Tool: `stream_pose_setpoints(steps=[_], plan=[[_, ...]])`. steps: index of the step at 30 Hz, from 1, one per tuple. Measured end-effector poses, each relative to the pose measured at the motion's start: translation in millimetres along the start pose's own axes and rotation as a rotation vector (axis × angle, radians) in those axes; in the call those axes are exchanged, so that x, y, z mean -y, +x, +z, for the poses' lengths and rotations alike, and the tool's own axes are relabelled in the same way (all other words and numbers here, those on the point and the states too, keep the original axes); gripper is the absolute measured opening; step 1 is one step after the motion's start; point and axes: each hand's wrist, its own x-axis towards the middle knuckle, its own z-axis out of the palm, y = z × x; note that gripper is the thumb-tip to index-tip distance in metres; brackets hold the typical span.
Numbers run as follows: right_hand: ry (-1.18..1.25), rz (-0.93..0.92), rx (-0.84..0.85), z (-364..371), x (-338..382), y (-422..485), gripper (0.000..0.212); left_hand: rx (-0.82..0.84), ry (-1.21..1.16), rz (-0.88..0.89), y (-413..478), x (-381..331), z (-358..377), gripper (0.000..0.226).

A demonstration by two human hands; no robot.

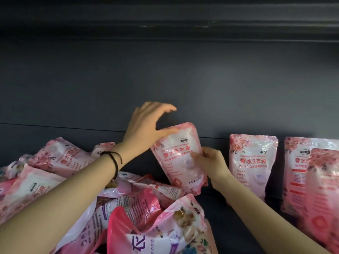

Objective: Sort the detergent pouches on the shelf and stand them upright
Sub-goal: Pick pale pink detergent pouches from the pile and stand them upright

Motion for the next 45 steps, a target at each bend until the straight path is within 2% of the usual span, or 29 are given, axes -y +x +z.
stream_pose_setpoints(steps=[2,4,6,8,10,16,20,24,31,38,45], plan=[[0.131,0.041,-0.07,-9.6,1.0,-6.4,0.012,-0.069,-0.3,-0.296,-9.6,-4.3,5.7,0.066],[0.222,0.07,-0.126,-19.3,3.5,-17.7,0.02,0.016,-0.618,-0.575,-16.3,-14.7,15.4,0.067],[0.283,0.069,-0.16,-28.6,5.4,-30.6,0.026,0.133,-0.867,-0.744,-21.8,-26.7,28.4,0.049],[0.356,0.063,-0.189,-36.0,8.4,-43.3,0.023,0.183,-1.0,-0.823,-26.8,-41.0,40.8,0.03],[0.435,0.067,-0.201,-42.7,11.0,-55.0,0.017,0.193,-1.078,-0.838,-29.5,-55.7,50.0,0.021],[0.472,0.044,-0.282,-64.0,9.3,-83.5,0.012,0.216,-1.162,-0.897,-28.0,-94.4,61.9,0.021],[0.355,0.046,-0.333,-82.6,-0.9,-95.9,0.029,0.249,-1.177,-0.935,-35.2,-119.1,71.3,0.019],[0.353,0.052,-0.298,-104.0,-17.5,-103.4,0.019,0.266,-1.177,-0.996,-44.1,-141.0,86.6,0.013],[0.361,0.083,-0.285,-134.0,-39.3,-100.5,0.014,0.232,-1.143,-0.968,-40.3,-170.0,108.2,0.009],[0.314,0.107,-0.235,-148.8,-41.6,-96.4,0.018,0.211,-1.096,-0.988,-35.7,-180.8,115.6,0.004],[0.202,0.083,-0.125,-162.0,-43.4,-98.8,0.015,0.218,-1.096,-0.988,-38.9,-182.1,111.1,0.01]])
